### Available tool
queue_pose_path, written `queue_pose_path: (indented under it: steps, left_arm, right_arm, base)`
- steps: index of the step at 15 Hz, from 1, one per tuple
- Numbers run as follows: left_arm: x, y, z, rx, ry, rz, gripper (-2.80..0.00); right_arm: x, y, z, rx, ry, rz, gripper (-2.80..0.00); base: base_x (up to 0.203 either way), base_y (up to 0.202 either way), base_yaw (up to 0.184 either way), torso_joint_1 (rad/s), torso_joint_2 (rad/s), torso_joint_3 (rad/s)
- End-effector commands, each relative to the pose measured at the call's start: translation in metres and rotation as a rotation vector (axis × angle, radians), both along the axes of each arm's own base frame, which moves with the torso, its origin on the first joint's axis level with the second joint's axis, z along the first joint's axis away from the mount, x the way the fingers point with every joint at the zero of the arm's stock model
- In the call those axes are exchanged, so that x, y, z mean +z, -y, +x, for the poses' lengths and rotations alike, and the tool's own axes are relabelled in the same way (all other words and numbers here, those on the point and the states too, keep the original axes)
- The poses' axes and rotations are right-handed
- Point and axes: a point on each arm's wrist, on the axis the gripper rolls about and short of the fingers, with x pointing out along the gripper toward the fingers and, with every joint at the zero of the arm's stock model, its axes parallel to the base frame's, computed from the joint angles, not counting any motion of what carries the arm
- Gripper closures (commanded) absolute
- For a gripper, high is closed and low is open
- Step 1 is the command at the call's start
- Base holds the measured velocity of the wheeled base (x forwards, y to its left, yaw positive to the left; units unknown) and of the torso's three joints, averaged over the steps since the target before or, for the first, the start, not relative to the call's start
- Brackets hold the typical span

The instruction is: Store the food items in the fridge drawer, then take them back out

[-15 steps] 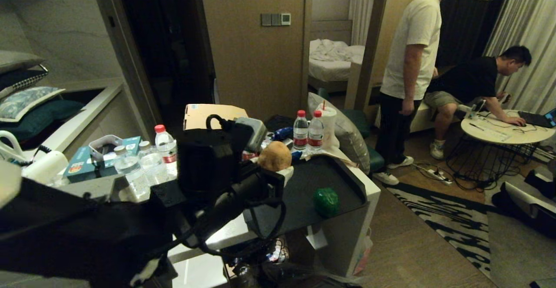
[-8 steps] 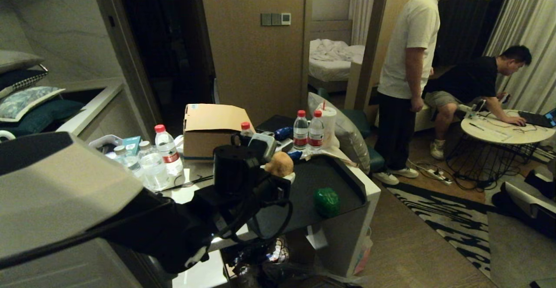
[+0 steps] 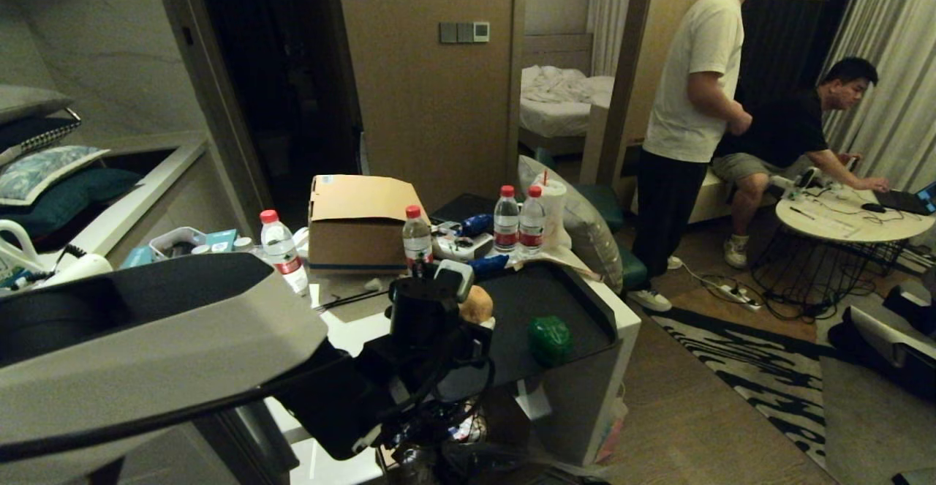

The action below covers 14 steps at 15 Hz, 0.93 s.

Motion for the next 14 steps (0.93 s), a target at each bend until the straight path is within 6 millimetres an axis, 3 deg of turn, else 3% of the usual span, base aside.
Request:
queue_pose_path:
  steps: [1, 8, 14]
  left_arm:
    - [-0.02, 0.004, 0.004, 0.0, -0.029, 0.024, 0.0]
    - [-0.055, 0.027, 0.003, -0.033, -0.053, 0.052, 0.0]
    - [-0.068, 0.04, 0.011, -0.003, -0.03, 0.048, 0.0]
  right_arm:
    - [-0.004, 0.0, 0.001, 0.001, -0.015, 0.0, 0.0]
    - [-0.004, 0.0, 0.001, 0.0, -0.013, 0.0, 0.0]
    - [-0.004, 0.0, 0.001, -0.001, -0.013, 0.0, 0.0]
  base:
    - [0.0, 0.0, 0.0, 0.0, 0.0, 0.0]
    - [0.0, 0.0, 0.0, 0.0, 0.0, 0.0]
    - [0.0, 0.0, 0.0, 0.0, 0.0, 0.0]
